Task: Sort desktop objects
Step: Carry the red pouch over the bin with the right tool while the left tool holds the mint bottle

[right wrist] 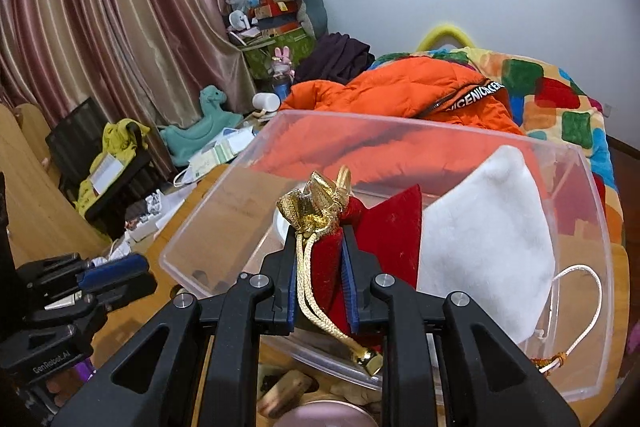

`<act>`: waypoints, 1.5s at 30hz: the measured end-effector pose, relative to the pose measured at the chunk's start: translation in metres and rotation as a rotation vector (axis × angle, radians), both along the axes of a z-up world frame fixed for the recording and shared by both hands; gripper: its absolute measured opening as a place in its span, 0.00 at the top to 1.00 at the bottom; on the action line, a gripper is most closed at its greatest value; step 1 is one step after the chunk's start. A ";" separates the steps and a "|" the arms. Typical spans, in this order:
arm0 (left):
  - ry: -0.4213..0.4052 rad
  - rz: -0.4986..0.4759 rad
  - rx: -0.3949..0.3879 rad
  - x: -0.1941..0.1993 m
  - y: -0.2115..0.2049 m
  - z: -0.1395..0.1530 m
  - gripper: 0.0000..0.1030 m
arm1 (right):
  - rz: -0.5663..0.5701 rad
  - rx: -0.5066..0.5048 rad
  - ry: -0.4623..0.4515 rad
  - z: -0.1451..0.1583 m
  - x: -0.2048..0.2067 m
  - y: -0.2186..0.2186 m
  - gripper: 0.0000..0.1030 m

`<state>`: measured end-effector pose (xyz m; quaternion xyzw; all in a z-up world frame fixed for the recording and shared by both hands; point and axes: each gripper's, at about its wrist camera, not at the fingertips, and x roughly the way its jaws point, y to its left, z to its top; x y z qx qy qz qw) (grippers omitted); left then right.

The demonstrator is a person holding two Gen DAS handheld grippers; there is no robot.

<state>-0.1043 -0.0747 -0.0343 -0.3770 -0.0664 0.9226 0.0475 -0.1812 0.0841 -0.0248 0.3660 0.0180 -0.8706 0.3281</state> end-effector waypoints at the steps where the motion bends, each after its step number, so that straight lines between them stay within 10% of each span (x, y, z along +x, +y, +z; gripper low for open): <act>1: -0.016 -0.007 0.004 0.003 0.000 -0.005 0.84 | 0.003 0.001 -0.003 -0.001 0.001 0.000 0.83; 12: -0.103 -0.062 0.063 0.026 0.022 -0.034 0.57 | 0.002 0.018 0.008 -0.003 0.009 -0.006 0.83; 28: -0.061 -0.039 -0.153 0.024 0.055 -0.043 0.77 | -0.006 0.037 0.009 -0.004 0.013 0.003 0.80; 45: 0.058 0.013 -0.004 0.012 0.011 0.017 0.77 | 0.001 0.057 0.019 0.001 0.020 0.006 0.58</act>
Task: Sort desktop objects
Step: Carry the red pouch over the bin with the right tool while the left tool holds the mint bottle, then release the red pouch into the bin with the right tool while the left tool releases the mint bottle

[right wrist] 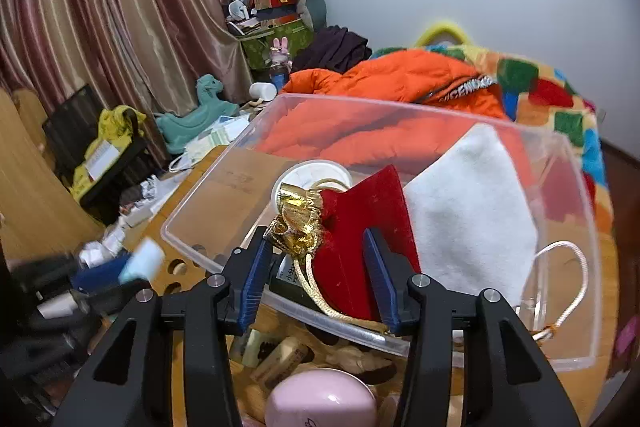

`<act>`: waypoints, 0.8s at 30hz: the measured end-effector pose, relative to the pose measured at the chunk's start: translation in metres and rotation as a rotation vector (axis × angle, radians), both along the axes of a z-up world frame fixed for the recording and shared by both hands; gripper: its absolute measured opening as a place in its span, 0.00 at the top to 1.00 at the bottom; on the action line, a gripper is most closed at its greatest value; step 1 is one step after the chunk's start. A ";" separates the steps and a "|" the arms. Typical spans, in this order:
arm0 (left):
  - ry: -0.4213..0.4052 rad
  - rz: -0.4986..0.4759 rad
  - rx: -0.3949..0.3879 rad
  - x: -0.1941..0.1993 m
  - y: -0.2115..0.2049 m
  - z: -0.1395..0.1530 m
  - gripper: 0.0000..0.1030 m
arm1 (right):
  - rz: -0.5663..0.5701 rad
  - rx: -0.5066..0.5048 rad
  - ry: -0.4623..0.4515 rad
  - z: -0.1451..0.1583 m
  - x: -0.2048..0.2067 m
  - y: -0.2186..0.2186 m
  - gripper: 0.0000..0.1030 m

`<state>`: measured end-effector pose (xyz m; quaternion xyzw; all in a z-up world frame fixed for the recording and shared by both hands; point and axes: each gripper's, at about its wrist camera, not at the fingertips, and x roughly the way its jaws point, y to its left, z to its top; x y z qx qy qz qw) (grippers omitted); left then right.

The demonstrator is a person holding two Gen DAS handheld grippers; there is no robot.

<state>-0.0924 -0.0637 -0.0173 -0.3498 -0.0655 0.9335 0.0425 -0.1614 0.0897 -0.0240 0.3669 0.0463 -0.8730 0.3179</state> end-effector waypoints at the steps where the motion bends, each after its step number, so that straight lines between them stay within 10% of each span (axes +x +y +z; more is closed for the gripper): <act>1: 0.007 -0.004 0.004 -0.002 0.000 0.004 0.77 | 0.003 0.007 0.012 0.002 0.003 -0.001 0.58; 24: -0.010 -0.076 -0.042 -0.073 0.024 0.013 0.77 | -0.083 -0.011 0.065 0.017 0.031 0.051 0.44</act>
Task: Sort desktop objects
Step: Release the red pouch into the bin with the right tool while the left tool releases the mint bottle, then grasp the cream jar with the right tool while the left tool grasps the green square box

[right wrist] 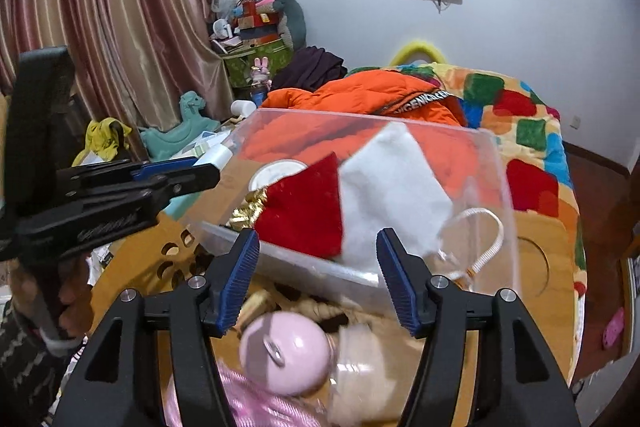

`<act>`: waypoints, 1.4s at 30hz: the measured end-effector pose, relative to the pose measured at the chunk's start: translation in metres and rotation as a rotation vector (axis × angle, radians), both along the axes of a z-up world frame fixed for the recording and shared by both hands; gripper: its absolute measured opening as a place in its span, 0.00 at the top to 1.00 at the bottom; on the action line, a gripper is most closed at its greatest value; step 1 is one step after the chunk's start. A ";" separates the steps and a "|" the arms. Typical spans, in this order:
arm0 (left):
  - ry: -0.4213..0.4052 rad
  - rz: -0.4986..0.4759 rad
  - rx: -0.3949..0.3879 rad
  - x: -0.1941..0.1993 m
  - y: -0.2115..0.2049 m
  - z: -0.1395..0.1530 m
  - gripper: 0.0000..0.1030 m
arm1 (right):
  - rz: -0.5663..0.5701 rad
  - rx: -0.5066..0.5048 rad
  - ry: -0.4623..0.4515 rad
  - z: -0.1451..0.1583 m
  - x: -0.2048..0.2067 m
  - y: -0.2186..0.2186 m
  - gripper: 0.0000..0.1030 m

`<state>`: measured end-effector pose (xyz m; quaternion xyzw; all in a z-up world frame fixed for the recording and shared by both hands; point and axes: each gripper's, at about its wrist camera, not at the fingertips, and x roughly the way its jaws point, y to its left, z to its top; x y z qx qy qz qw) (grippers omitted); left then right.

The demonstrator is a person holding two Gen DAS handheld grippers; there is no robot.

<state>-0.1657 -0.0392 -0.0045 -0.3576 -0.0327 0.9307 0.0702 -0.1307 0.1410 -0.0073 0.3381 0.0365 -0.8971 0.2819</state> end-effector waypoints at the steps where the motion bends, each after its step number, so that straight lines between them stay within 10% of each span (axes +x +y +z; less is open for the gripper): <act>1: -0.004 0.002 -0.003 -0.002 0.001 -0.001 0.77 | -0.009 -0.006 0.000 0.000 0.002 0.005 0.44; 20: 0.021 -0.046 0.024 0.037 0.004 0.007 0.81 | -0.158 -0.011 -0.023 -0.028 0.045 0.062 0.40; 42: -0.115 -0.154 -0.005 0.049 0.039 -0.053 0.66 | -0.174 -0.090 -0.143 -0.067 0.032 0.068 0.26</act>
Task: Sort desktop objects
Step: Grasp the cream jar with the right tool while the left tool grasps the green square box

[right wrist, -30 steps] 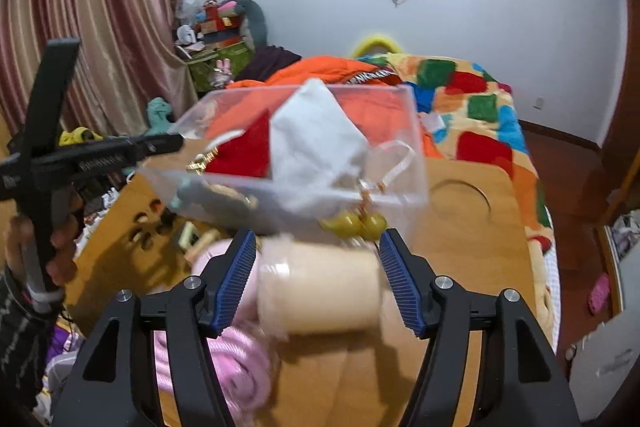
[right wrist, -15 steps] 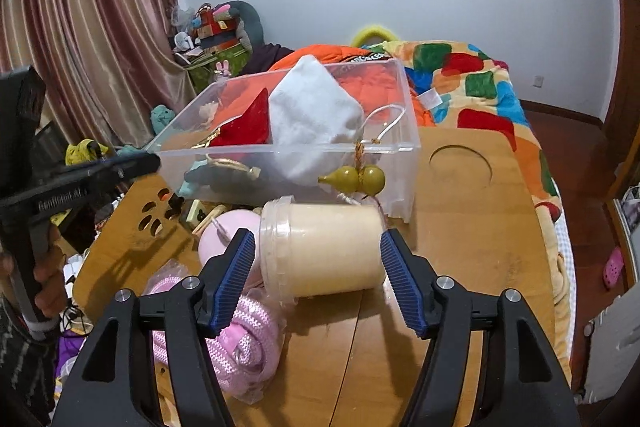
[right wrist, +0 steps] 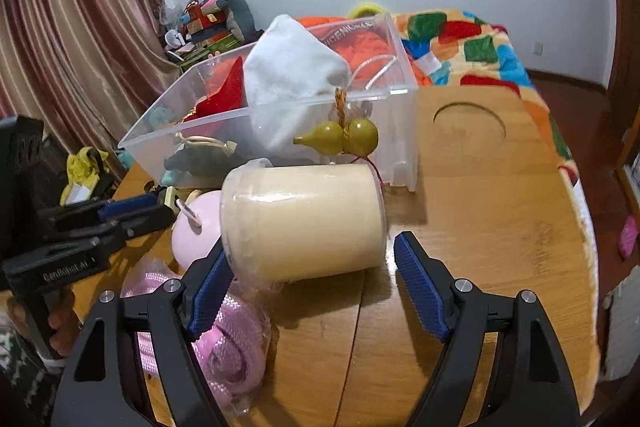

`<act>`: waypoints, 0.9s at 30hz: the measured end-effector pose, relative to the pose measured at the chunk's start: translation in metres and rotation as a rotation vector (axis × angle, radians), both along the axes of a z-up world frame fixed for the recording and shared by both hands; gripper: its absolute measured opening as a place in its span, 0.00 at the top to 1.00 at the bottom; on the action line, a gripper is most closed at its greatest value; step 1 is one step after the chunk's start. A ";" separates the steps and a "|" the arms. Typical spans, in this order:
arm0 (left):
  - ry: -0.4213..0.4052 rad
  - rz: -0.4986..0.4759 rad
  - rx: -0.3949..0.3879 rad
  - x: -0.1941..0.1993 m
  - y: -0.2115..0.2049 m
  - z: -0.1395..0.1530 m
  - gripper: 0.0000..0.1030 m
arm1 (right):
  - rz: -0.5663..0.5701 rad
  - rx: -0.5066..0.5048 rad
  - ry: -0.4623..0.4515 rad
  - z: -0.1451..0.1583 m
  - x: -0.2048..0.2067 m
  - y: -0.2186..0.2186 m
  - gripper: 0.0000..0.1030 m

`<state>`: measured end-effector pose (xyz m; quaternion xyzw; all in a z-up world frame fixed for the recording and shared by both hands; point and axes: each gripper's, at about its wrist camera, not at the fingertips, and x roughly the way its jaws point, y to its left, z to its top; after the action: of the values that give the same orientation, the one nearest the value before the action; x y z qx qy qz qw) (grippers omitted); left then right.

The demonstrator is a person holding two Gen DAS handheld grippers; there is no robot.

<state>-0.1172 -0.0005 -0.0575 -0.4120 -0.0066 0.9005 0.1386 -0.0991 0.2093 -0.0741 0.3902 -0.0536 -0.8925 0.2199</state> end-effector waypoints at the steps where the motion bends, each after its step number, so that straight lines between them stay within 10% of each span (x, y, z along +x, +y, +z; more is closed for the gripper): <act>1: 0.001 0.001 -0.002 -0.001 0.000 0.000 0.66 | -0.002 -0.004 -0.003 -0.001 -0.001 0.000 0.26; 27: 0.026 0.100 0.055 0.000 -0.020 0.003 0.77 | -0.033 -0.041 0.056 0.007 0.005 0.011 0.37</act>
<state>-0.1175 -0.0206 -0.0544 -0.3956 -0.0499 0.9110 0.1049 -0.0936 0.2203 -0.0675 0.3596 -0.0719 -0.9053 0.2144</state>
